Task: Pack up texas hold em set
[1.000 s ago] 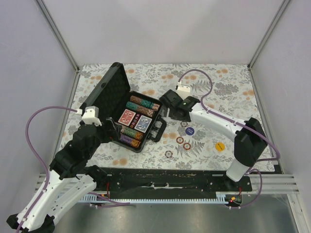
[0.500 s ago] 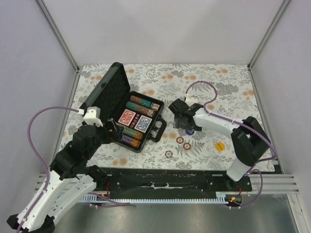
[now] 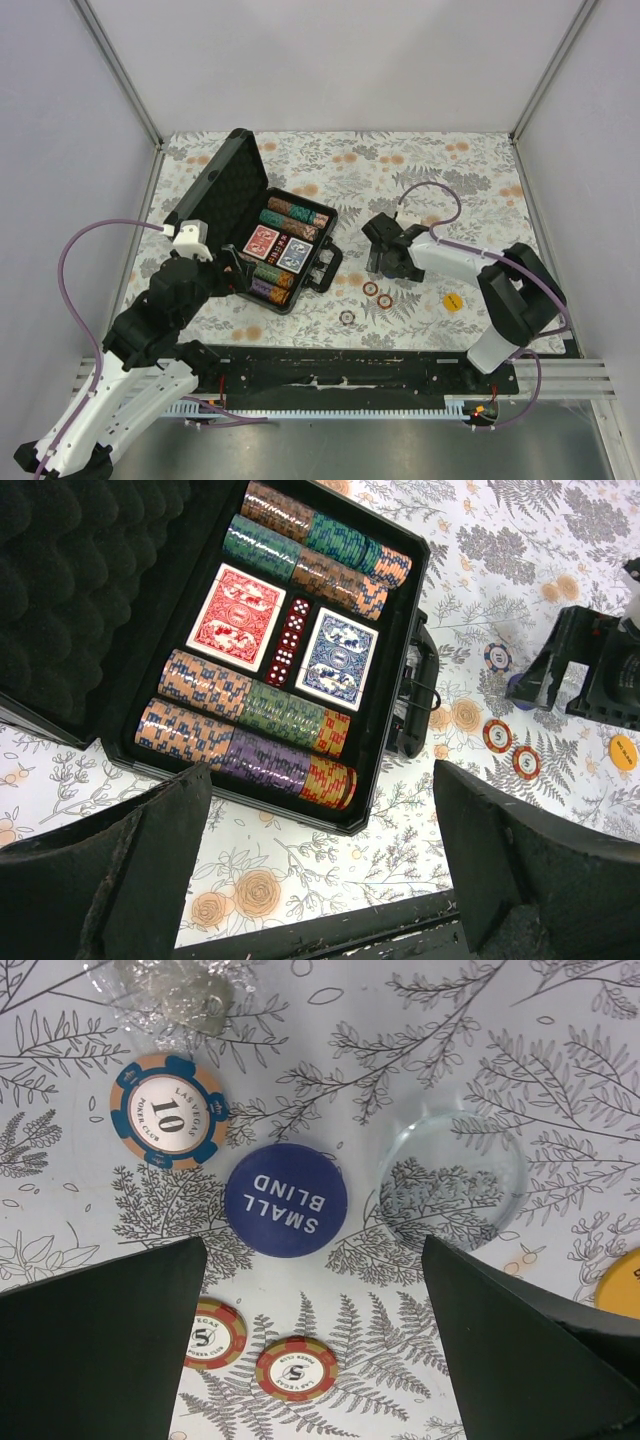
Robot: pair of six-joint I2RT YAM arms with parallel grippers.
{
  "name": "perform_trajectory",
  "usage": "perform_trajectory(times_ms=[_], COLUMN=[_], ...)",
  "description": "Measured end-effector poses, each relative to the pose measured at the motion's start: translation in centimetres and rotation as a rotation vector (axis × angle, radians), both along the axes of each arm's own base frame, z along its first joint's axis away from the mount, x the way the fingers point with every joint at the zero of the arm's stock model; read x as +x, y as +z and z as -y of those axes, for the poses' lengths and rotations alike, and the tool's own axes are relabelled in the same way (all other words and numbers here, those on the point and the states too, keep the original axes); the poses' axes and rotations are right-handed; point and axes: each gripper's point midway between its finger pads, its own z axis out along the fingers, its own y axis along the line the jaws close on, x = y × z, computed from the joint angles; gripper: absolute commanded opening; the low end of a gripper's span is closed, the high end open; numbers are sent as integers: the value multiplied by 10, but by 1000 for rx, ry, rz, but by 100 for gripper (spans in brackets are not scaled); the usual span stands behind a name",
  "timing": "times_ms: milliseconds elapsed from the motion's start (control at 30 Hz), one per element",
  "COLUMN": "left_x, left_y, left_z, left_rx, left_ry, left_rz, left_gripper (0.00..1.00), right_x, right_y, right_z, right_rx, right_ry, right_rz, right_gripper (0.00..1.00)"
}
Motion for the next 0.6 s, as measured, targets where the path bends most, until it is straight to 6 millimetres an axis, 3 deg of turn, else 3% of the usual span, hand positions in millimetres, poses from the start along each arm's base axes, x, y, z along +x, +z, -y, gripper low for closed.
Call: perform_trajectory(times_ms=[367,600], left_x=[11,26], left_y=[-1,7], left_z=[9,30], left_rx=[3,-33], left_ry=[-6,-52], left_rz=[-9,11], left_gripper=[96,95], right_x=[1,5], right_y=[27,27], right_z=[27,41], right_rx=[89,105], right_ry=[-105,-157], right_rz=[82,73], right_gripper=[98,98])
